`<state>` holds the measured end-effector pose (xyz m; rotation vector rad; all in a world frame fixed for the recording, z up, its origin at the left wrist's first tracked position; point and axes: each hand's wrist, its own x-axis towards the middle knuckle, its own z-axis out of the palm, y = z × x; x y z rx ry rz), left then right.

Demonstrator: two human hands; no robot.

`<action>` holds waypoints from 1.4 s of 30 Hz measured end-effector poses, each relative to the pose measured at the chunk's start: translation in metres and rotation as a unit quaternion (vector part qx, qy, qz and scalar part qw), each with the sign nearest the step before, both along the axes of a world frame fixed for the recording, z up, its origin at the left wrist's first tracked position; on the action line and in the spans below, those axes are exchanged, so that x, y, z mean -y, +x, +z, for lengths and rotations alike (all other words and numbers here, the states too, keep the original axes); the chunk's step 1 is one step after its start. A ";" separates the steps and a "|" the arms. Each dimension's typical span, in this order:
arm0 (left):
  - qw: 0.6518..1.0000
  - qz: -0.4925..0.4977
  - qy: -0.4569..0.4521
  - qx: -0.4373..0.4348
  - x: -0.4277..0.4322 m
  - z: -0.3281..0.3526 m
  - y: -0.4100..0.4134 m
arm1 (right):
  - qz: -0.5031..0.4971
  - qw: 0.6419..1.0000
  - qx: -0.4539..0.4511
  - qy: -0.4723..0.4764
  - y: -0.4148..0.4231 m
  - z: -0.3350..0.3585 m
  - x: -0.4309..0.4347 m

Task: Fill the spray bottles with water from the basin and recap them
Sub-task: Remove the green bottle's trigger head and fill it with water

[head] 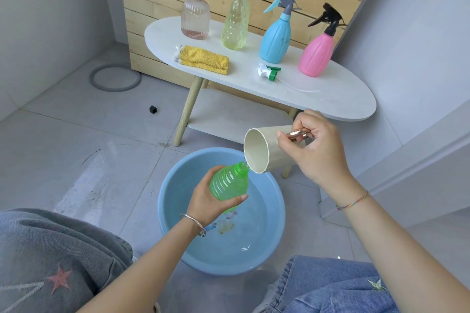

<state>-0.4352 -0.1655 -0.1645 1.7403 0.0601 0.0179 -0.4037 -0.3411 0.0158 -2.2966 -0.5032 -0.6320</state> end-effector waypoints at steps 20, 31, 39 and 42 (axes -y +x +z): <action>1.000 0.004 -0.001 0.006 0.001 -0.006 0.001 | 0.030 0.997 0.048 -0.046 0.000 0.002 -0.007; 0.999 0.010 -0.030 0.008 0.000 -0.005 0.003 | -0.002 1.000 0.015 -0.010 0.003 -0.001 0.001; 0.998 0.018 -0.055 0.020 -0.002 0.002 0.004 | -0.031 0.997 -0.031 0.070 0.006 -0.005 0.007; 0.998 0.015 -0.052 0.019 -0.001 0.000 0.004 | -0.013 0.998 -0.022 0.064 0.005 -0.003 0.006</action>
